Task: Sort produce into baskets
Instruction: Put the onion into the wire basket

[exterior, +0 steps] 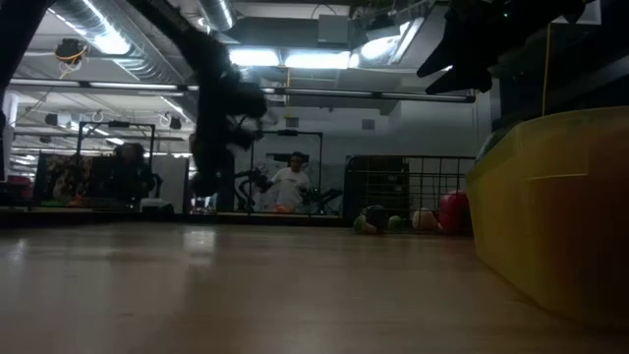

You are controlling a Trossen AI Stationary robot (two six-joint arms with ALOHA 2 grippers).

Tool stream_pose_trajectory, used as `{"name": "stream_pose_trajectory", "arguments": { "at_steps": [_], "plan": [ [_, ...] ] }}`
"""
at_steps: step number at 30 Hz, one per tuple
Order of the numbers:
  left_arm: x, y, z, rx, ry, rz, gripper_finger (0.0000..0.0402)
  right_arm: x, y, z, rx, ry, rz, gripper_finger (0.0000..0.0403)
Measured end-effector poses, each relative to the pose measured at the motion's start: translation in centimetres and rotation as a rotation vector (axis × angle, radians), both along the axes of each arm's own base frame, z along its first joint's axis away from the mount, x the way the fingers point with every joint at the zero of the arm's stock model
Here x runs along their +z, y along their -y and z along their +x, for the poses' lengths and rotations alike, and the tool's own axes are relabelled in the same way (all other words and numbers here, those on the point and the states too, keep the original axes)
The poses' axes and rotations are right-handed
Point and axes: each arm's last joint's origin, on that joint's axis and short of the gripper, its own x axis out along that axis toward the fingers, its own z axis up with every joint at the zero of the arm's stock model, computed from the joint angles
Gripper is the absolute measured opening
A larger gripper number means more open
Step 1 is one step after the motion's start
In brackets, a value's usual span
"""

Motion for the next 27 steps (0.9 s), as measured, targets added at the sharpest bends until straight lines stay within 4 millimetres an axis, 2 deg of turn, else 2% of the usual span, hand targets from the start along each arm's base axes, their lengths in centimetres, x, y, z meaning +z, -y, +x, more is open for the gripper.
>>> {"name": "stream_pose_trajectory", "arguments": {
  "at_steps": [8, 16, 19, 22, 27],
  "plan": [
    [4.8, 3.0, 7.1, -0.042, 0.476, -0.030, 0.0280, 0.2, 0.0, 0.1, -0.002, 0.024, -0.009, 0.0269],
    [7.6, 6.9, 13.4, -0.128, 0.938, 0.037, 0.0280, 0.8, 0.0, 0.4, 0.026, 0.088, -0.011, 0.0269],
    [7.8, 8.3, 15.6, -0.166, 1.075, 0.057, 0.0280, 0.7, -0.2, 0.5, 0.097, 0.109, 0.057, 0.0269],
    [7.1, 9.4, 17.5, -0.206, 1.159, 0.063, 0.0280, 0.8, -0.7, 0.5, 0.227, 0.129, 0.127, 0.0269],
    [4.4, 10.2, 20.0, -0.248, 1.213, 0.066, 0.0280, 0.9, -1.3, 0.6, 0.417, 0.153, 0.210, 0.0269]
  ]
}}
